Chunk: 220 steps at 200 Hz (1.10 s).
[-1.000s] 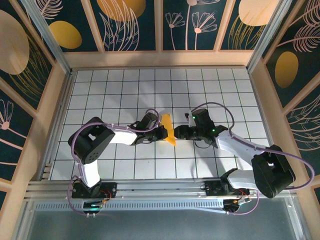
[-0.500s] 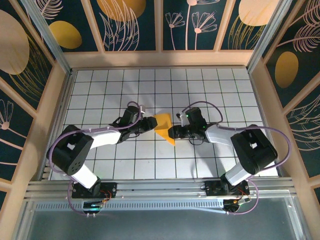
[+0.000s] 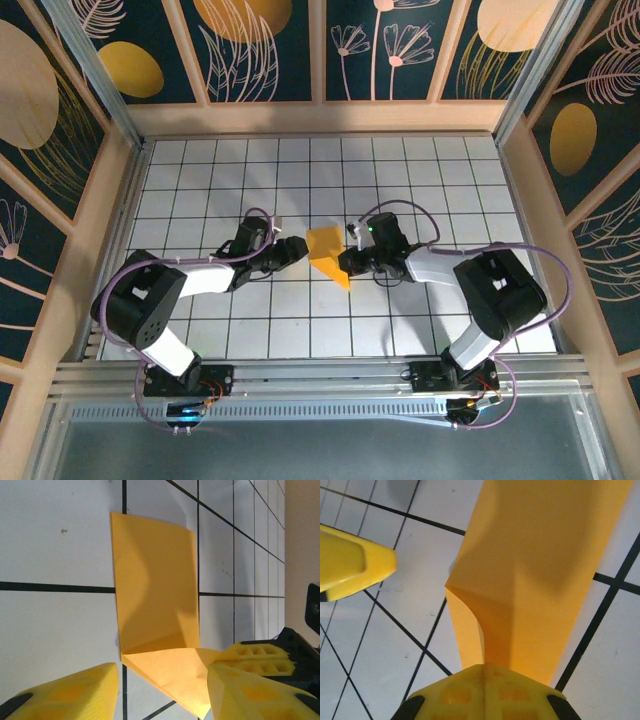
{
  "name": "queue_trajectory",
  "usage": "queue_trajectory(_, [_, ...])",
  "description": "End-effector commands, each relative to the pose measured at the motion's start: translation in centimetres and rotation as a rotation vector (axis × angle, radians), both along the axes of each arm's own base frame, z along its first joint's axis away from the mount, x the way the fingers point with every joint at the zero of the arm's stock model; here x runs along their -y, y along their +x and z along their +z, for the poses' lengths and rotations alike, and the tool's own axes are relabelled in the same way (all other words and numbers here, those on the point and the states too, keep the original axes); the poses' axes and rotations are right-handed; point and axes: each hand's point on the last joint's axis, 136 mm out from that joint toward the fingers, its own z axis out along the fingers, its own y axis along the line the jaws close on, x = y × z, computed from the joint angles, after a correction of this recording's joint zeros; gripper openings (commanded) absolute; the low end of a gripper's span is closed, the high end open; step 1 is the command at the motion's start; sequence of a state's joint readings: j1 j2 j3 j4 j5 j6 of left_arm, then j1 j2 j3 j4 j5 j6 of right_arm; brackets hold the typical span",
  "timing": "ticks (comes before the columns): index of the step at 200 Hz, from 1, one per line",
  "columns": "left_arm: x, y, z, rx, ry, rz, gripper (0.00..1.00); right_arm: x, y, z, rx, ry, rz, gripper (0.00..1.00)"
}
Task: Fold a paper plane with a square sheet of paper (fold left side to right side)
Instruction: Fourth fold the wing at the center of the table.
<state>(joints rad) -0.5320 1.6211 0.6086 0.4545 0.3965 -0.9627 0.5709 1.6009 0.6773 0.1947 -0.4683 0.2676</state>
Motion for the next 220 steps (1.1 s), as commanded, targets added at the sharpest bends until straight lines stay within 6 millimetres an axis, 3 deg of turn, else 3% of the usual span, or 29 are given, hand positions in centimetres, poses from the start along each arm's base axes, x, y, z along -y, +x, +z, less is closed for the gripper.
queue_trajectory(1, [0.6,0.6,0.8,0.007,-0.093,-0.019,0.50,0.1,0.3,3.2,0.096,0.049,-0.006,0.00])
queue_trajectory(40, [1.5,1.6,1.7,0.019,-0.164,-0.038,0.51,0.5,-0.2,4.8,0.118,0.112,-0.013,0.00])
queue_trajectory(44, [1.5,1.6,0.8,-0.002,-0.154,-0.038,0.50,0.5,-0.3,4.9,0.119,0.114,-0.013,0.00])
queue_trajectory(61, [1.9,2.0,0.2,-0.013,-0.153,-0.046,0.50,0.5,-0.4,5.0,0.118,0.117,-0.011,0.00])
queue_trajectory(116, [3.3,3.9,-0.2,-0.011,-0.160,-0.074,0.47,0.5,-0.6,4.9,0.112,0.122,-0.003,0.00])
queue_trajectory(196, [3.4,6.2,-2.1,-0.008,-0.039,-0.073,0.12,0.8,-1.1,4.0,0.091,0.107,-0.008,0.00])
queue_trajectory(206, [3.2,6.2,-2.0,-0.004,-0.029,-0.068,0.08,1.8,-0.3,3.8,0.091,0.095,-0.045,0.00])
queue_trajectory(220, [2.9,6.1,-1.8,0.002,-0.017,-0.062,0.02,2.2,-0.1,3.8,0.093,0.081,-0.061,0.11])
